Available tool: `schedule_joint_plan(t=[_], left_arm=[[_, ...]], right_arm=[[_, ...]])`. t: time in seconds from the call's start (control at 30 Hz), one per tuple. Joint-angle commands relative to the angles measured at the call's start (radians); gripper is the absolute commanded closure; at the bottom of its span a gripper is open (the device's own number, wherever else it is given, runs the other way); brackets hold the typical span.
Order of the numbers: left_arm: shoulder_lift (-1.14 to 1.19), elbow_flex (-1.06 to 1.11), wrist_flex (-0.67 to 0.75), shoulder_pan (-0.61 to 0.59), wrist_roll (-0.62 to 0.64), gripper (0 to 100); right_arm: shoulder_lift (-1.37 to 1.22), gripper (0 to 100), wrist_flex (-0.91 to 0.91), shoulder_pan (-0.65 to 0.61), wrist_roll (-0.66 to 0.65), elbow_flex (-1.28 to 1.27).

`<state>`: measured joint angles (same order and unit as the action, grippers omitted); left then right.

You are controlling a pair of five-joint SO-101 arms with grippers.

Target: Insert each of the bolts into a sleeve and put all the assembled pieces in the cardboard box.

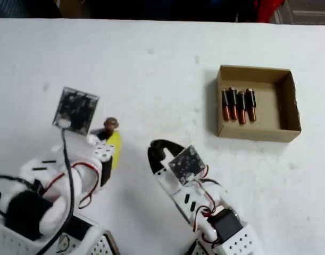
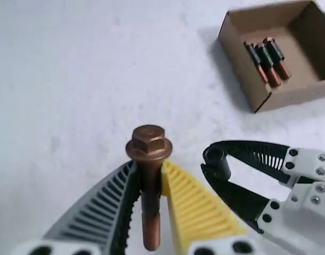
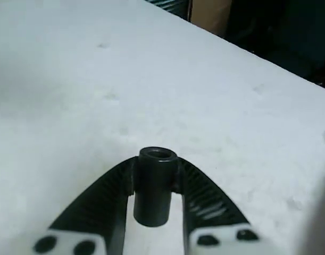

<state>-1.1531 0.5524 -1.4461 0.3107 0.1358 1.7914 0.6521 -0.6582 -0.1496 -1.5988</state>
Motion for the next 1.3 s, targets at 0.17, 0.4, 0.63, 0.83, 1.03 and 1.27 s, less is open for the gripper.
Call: schedule_joint_plan(t=[0.17, 0.4, 0.63, 0.83, 1.03, 1.27], left_arm=[[-0.209, 0.230, 0.391, 0.005, -0.003, 98], [-0.320, 0.423, 0.643, 0.007, -0.009, 98], [-0.337, 0.534, 0.836, 0.007, -0.003, 98], [-0.337, 0.555, 1.000, 0.015, 0.005, 98], [-0.335, 0.562, 1.066, 0.113, 0.054, 98], [-0.335, 0.643, 1.169, 0.120, 0.061, 98]], right_arm=[[0.008, 98.1, -0.048, -0.007, 0.043, 0.005], [0.008, 98.1, -0.263, -0.004, 0.044, -0.092], [0.008, 98.1, -0.363, -0.007, 0.044, -0.092], [0.008, 98.1, -0.371, -0.007, 0.044, -0.092], [0.010, 98.1, -0.371, -0.007, 0.044, -0.092], [0.008, 98.1, -0.460, -0.007, 0.037, -0.092]])
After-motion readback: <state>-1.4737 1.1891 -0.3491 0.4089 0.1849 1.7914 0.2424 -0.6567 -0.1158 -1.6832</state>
